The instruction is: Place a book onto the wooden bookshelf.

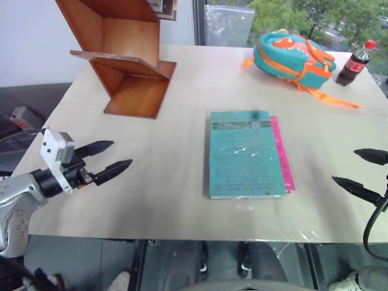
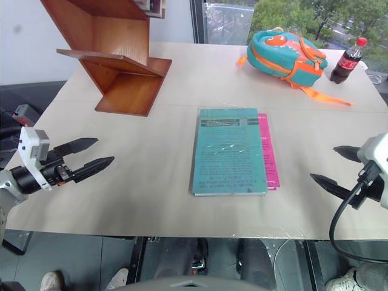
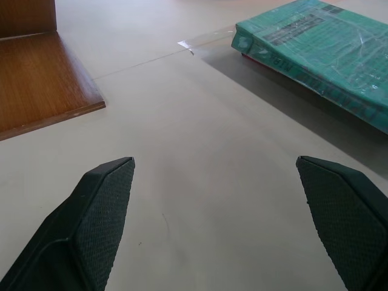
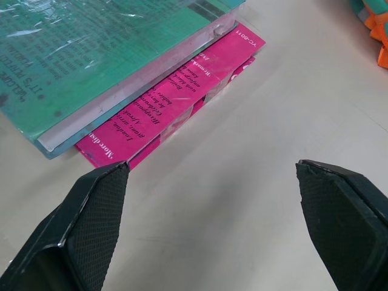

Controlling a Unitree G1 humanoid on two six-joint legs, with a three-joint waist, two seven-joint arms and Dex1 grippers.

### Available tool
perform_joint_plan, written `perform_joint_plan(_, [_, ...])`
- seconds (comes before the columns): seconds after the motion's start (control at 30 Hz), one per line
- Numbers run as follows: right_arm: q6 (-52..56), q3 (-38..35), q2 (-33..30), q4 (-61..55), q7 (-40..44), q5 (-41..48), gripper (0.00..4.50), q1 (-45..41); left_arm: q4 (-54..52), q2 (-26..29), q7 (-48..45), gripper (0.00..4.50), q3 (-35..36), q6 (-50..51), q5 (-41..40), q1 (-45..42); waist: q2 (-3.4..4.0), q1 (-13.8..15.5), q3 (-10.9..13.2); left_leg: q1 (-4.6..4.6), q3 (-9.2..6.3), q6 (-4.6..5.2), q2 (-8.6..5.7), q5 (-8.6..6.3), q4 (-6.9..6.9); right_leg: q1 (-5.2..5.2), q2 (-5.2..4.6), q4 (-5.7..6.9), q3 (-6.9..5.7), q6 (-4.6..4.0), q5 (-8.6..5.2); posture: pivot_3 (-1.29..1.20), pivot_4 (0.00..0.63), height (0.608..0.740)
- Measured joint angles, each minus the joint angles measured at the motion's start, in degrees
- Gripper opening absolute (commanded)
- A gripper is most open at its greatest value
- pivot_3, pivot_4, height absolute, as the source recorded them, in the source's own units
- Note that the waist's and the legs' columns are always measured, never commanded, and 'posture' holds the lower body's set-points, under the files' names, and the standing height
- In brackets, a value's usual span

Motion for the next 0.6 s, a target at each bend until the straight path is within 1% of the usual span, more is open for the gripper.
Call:
perform_joint_plan(0.07, [0.1,0.1,0.0,0.1,-0.2,-0.2,4.50,-0.3,0.1,0.0,-0.1,4.48,-0.1,0.0,0.0,-0.3,0.00,0.0,0.0,0.00,0.00,0.00,0.00,0.00,0.00,0.00,0.00,0.00,0.00,0.01,0.00,0.00,0.150,0.740])
perform_joint_plan(0.2, [1.0,4.0,-0.7,0.2,-2.7,-1.0,4.50,-4.2,-0.2,-0.2,-0.9,4.48,-1.6,0.2,-1.3,-4.6,0.00,0.0,0.0,0.00,0.00,-0.01,-0.01,0.00,0.00,0.00,0.00,-0.01,-0.02,0.04,-0.03,0.00,0.150,0.740])
perform_joint_plan(0.3, [1.9,8.6,-0.7,0.9,-4.9,-1.5,3.75,-7.3,-2.4,-0.7,-1.4,4.50,-3.1,0.9,-3.3,-5.4,0.01,-0.1,0.0,0.01,0.01,-0.01,-0.01,0.00,0.00,0.00,0.00,-0.01,-0.01,0.03,-0.02,0.00,0.150,0.740])
perform_joint_plan(0.37, [2.2,11.8,-0.7,3.2,-6.8,-2.6,2.70,-10.7,-4.0,-0.9,-2.2,4.50,-3.9,1.4,-4.4,-5.6,0.00,-0.2,0.0,0.00,0.04,0.00,-0.01,0.00,0.00,0.00,0.01,0.00,0.00,0.03,-0.01,0.00,0.150,0.740])
perform_joint_plan(0.43, [2.0,16.8,-0.7,6.5,-8.9,-5.3,1.69,-14.9,-5.8,-1.1,-2.8,4.50,-5.2,1.5,-5.0,-6.0,0.02,-0.2,0.0,0.01,0.08,0.00,-0.02,0.01,0.00,0.01,0.02,0.01,0.01,0.02,-0.01,0.00,0.150,0.740])
perform_joint_plan(0.47, [2.0,19.0,-0.6,7.8,-9.8,-6.5,1.26,-16.1,-6.6,-1.4,-3.1,4.50,-5.7,1.6,-5.4,-6.0,0.03,-0.2,0.0,0.00,0.10,0.00,-0.03,0.01,0.00,0.00,0.03,0.03,0.03,0.02,-0.01,0.00,0.150,0.740])
perform_joint_plan(0.53, [1.3,24.1,0.0,11.1,-11.7,-9.6,0.22,-19.7,-7.0,-2.1,-3.1,4.50,-6.1,1.7,-5.7,-6.1,0.03,-0.2,0.0,0.01,0.11,0.00,-0.02,0.02,0.00,0.01,0.13,0.05,0.03,0.09,0.03,0.00,0.150,0.740])
perform_joint_plan(0.57, [0.4,25.9,0.3,12.5,-12.8,-11.3,0.09,-21.1,-7.1,-2.4,-3.0,4.50,-6.7,1.7,-5.7,-6.4,0.06,-0.1,0.1,0.00,0.13,0.00,-0.04,0.03,0.00,0.00,0.29,0.05,0.02,0.18,0.08,0.00,0.150,0.740])
perform_joint_plan(0.6, [-0.2,27.2,0.6,13.6,-13.4,-12.3,0.09,-22.1,-7.1,-2.6,-2.7,4.50,-7.0,1.9,-5.8,-6.6,0.07,-0.1,0.1,0.00,0.14,0.01,-0.04,0.03,0.00,0.00,0.36,0.06,0.03,0.20,0.09,0.00,0.150,0.740])
